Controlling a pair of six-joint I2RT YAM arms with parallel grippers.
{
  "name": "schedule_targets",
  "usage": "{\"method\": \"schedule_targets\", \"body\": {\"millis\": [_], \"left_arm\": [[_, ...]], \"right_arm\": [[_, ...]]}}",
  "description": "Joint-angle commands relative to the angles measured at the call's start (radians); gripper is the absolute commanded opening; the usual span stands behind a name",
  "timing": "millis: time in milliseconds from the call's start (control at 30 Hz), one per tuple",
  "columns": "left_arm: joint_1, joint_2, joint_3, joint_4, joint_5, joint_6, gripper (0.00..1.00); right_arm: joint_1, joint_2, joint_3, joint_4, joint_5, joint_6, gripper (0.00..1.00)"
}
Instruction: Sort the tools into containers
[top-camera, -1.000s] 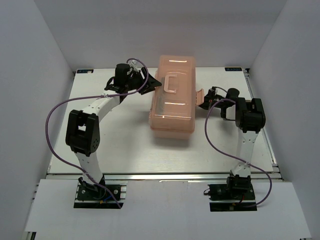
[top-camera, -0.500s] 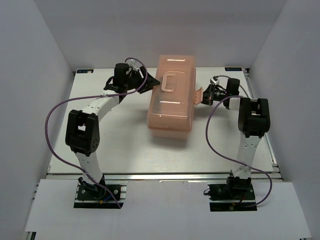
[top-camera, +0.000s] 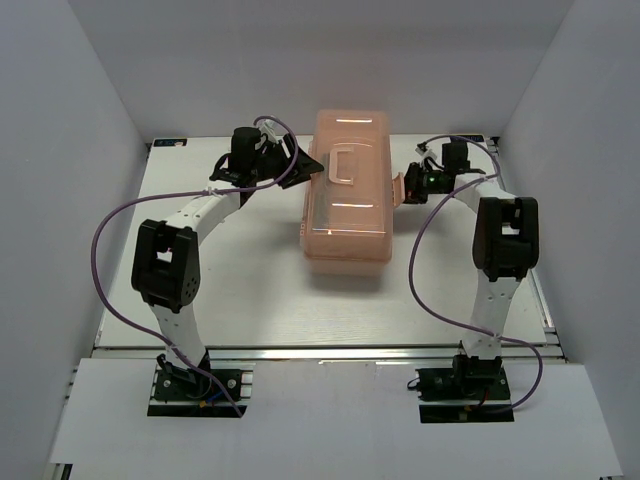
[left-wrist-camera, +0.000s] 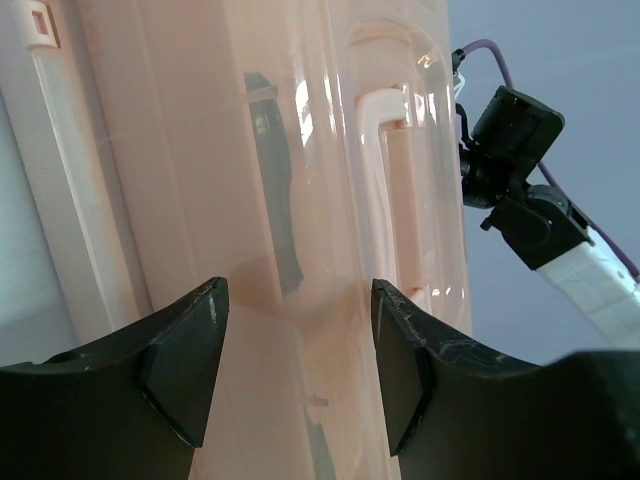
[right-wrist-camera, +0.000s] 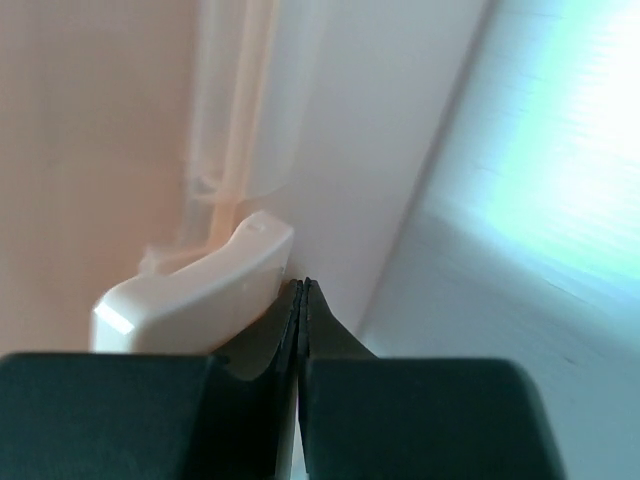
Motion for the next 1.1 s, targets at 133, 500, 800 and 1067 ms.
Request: {"method": "schedule_targets", "body": {"millis": [133,500,800,1067], "left_arm": [[-0.070,0.050,0.012,-0.077,0.109,0.007,0.67],[-0.084,0.066,0.015,-0.064,0.122,0.007,0.67],[-0.087,0.063,0.006,-0.052,0.132,0.009,0.67],[-0.086,0.055,-0.005,-0.047,0.134,0.010,0.67]], "right_arm": [[0.138,-0.113,0.089,-0.176,0.231,-0.117,0.00],[0.325,-0.153,0.146,-0.275,0.745,-0.167,0.00],[0.357,-0.135,0.119,-0.263,0.810,-0.218,0.00],[0.344,-0.110,0.083,-0.216,0.695,-0.246,0.00]]}}
